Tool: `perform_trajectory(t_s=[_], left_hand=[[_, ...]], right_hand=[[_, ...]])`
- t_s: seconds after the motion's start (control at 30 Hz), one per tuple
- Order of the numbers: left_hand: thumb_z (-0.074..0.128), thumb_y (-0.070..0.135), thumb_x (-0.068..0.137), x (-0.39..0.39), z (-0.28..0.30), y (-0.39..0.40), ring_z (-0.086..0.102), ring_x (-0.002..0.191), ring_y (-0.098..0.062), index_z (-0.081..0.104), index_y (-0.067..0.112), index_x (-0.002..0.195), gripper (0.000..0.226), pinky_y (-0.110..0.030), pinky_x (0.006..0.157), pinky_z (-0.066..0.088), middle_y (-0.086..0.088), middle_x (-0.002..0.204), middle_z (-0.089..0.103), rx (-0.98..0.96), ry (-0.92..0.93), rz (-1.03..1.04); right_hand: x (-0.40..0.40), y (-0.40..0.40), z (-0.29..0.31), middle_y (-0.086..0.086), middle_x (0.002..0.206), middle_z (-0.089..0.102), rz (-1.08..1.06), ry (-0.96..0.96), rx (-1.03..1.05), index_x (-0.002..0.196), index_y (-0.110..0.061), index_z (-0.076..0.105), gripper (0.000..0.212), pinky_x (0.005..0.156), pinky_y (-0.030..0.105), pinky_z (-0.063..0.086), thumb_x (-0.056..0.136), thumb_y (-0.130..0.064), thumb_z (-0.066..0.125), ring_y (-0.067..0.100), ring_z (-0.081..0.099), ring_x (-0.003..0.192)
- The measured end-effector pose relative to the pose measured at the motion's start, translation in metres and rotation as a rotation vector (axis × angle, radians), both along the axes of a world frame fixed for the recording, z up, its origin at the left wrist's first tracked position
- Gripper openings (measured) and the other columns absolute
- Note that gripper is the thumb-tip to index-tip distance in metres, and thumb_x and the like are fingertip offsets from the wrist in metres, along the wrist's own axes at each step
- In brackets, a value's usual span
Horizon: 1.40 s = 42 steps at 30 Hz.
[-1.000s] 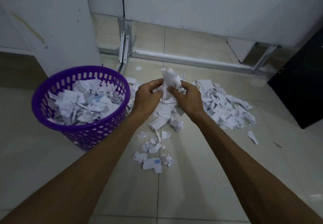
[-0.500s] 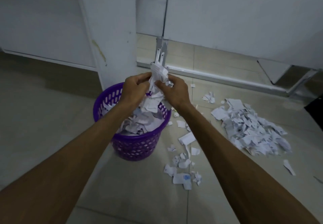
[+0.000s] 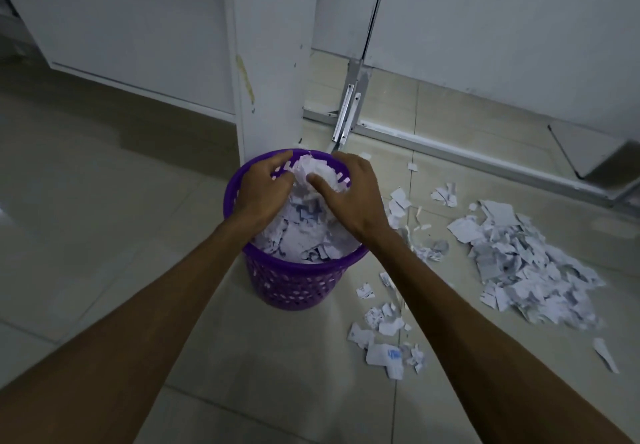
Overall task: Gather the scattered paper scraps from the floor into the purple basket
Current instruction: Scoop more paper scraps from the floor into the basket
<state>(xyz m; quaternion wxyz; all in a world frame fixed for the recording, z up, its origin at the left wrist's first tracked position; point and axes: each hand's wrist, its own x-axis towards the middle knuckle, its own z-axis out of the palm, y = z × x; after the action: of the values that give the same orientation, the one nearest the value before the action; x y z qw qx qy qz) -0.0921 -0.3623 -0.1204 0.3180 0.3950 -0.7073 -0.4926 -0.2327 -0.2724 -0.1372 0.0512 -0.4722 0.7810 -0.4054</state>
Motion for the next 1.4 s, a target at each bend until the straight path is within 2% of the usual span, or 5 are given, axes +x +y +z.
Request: perform_trajectory(t_s=[0.37, 0.63, 0.77, 1.07, 1.4], left_hand=[[0.043, 0.003, 0.098, 0.008, -0.017, 0.000, 0.047, 0.130, -0.013, 0.050, 0.016, 0.140, 0.044, -0.011, 0.091, 0.037, -0.001, 0.143, 0.051, -0.058, -0.116, -0.089], [0.044, 0.014, 0.102, 0.007, -0.021, -0.005, 0.055, 0.060, 0.016, 0.054, 0.018, 0.137, 0.037, -0.005, 0.057, 0.046, 0.030, 0.079, 0.062, 0.025, 0.013, 0.040], [0.045, 0.017, 0.101, 0.011, -0.022, -0.007, 0.059, 0.072, 0.017, 0.053, 0.014, 0.138, 0.038, -0.005, 0.059, 0.048, 0.021, 0.104, 0.065, 0.026, 0.046, 0.008], [0.055, 0.015, 0.096, 0.012, -0.013, -0.004, 0.056, 0.118, -0.009, 0.053, 0.015, 0.138, 0.042, -0.019, 0.091, 0.049, -0.002, 0.136, 0.058, 0.048, 0.028, -0.039], [0.051, 0.045, 0.095, 0.006, 0.010, 0.017, 0.066, 0.092, -0.031, 0.070, 0.011, 0.096, 0.039, -0.050, 0.089, 0.051, -0.017, 0.096, 0.070, 0.085, 0.077, 0.002]], right_hand=[[0.014, -0.014, -0.013, 0.016, 0.164, -0.010, 0.461, 0.300, 0.815, 0.157, -0.031, 0.004, 0.057, 0.121, 0.051, 0.013, 0.104, -0.050, 0.017, 0.038, 0.004, 0.150], [0.016, -0.043, -0.051, 0.009, 0.163, -0.018, 0.484, 0.388, 1.121, 0.154, -0.042, -0.006, 0.062, 0.119, 0.061, 0.006, 0.100, -0.061, 0.018, 0.038, -0.008, 0.150], [0.016, -0.049, -0.075, 0.012, 0.164, -0.009, 0.495, 0.383, 1.189, 0.156, -0.034, -0.001, 0.062, 0.119, 0.057, 0.004, 0.102, -0.055, 0.021, 0.037, -0.004, 0.151], [0.010, -0.041, -0.039, 0.015, 0.157, 0.032, 0.466, -0.067, 0.918, 0.152, -0.027, 0.033, 0.056, 0.115, 0.050, 0.030, 0.101, -0.050, 0.038, 0.033, 0.036, 0.139], [-0.010, 0.010, 0.014, 0.003, 0.141, 0.056, 0.351, -0.067, 0.442, 0.135, -0.025, 0.058, 0.046, 0.099, 0.029, 0.036, 0.092, -0.039, 0.064, 0.020, 0.051, 0.126]])
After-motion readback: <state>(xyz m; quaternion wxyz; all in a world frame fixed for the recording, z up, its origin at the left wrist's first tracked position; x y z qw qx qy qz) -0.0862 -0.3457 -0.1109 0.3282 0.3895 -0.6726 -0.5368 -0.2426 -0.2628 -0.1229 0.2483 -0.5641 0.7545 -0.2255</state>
